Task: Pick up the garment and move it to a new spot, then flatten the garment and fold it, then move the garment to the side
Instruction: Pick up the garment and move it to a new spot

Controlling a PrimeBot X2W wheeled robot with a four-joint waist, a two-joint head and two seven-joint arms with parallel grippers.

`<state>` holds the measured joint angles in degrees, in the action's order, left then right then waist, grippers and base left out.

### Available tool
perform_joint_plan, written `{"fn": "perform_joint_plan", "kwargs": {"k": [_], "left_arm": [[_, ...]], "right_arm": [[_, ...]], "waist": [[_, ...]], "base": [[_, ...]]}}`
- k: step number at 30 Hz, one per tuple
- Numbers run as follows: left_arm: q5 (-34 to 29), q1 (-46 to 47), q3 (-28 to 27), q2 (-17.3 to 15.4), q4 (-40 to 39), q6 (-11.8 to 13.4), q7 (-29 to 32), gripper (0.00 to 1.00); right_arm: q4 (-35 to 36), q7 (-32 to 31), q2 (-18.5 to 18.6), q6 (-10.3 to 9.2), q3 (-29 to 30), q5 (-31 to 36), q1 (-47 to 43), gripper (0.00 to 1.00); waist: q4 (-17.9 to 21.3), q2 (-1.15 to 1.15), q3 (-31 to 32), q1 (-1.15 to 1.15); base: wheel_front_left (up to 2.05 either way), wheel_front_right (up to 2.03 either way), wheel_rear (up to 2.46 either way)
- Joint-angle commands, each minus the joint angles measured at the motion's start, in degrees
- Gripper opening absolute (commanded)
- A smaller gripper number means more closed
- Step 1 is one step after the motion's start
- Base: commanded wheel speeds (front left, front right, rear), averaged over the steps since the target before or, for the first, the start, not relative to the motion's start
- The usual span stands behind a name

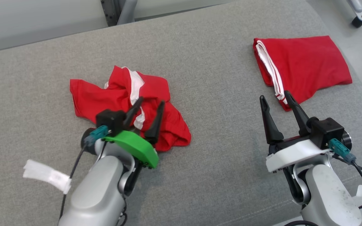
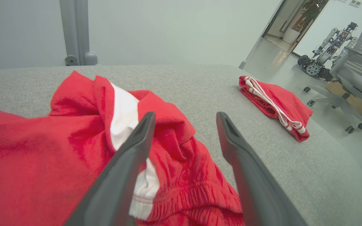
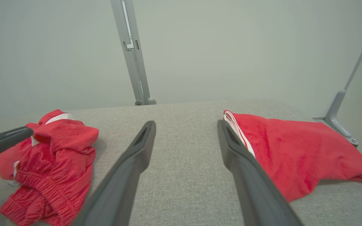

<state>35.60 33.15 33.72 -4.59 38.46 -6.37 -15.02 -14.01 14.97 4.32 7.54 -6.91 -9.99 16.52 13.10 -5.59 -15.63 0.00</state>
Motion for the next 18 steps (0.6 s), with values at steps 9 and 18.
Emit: {"fn": "perform_joint_plan", "kwargs": {"k": [9, 18], "left_arm": [[-11.4, -11.9, -14.2, -4.0, -8.7, 4.0, -0.1, 1.00], [-19.6, -24.4, -28.0, -3.8, -16.9, 6.4, -0.1, 1.00]], "right_arm": [[-0.2, 0.1, -0.4, -0.12, 1.1, 0.7, -3.2, 1.00], [-0.9, 0.1, -0.6, -0.12, 1.3, 1.0, -5.9, 1.00]], "waist": [[-2.1, 0.00, 5.3, 0.00], [-4.0, 0.00, 9.1, 0.00]], "base": [[0.00, 0.00, 0.00], [0.00, 0.00, 0.00]]}}
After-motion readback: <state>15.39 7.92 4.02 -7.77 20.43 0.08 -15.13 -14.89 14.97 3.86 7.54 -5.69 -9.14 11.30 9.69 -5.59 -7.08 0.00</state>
